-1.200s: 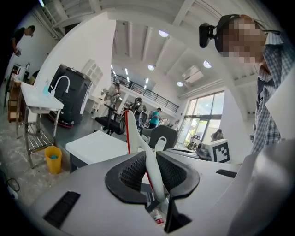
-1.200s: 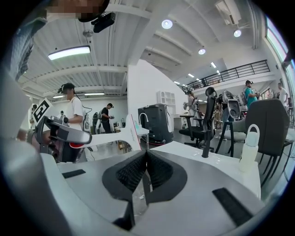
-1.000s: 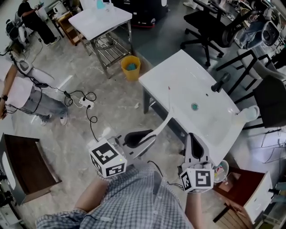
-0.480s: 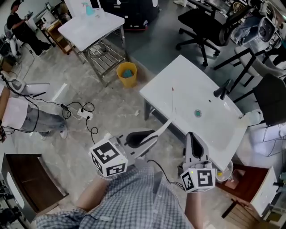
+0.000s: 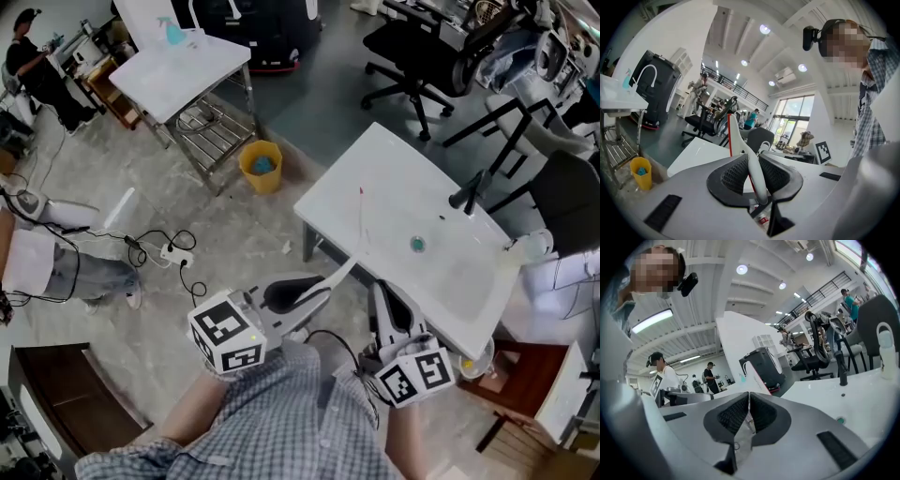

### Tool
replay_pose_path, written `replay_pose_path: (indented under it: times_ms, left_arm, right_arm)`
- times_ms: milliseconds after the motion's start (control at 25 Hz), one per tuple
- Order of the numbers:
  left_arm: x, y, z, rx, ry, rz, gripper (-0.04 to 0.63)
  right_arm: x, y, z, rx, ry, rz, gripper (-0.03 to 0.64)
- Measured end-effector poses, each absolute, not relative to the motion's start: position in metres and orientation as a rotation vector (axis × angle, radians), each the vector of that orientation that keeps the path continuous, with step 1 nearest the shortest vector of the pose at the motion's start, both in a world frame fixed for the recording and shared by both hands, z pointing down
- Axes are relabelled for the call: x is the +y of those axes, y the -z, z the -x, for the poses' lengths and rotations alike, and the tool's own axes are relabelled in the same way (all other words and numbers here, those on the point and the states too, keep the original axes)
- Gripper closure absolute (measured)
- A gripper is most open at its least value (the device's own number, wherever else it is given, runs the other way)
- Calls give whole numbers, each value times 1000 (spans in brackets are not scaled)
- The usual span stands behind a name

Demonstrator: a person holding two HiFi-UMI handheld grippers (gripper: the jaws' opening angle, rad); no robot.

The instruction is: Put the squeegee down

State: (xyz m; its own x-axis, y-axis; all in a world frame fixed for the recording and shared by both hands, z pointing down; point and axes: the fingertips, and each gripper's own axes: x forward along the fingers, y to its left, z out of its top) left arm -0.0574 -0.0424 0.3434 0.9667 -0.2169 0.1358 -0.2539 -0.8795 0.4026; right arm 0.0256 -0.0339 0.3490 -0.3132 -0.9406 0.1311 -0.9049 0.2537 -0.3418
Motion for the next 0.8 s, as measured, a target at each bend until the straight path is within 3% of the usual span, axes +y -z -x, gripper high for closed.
replay_pose_path:
  times_ms: [600,800]
  left_arm:
    - [-69,-340,60,-342,-75,-2678,522]
    - [-85,-343,54,-340,-69,-2664,522]
  right_arm:
    - [-69,-351,-19,2321,796,1493,606]
    - [-85,-353,-24,2288,870,1402,548]
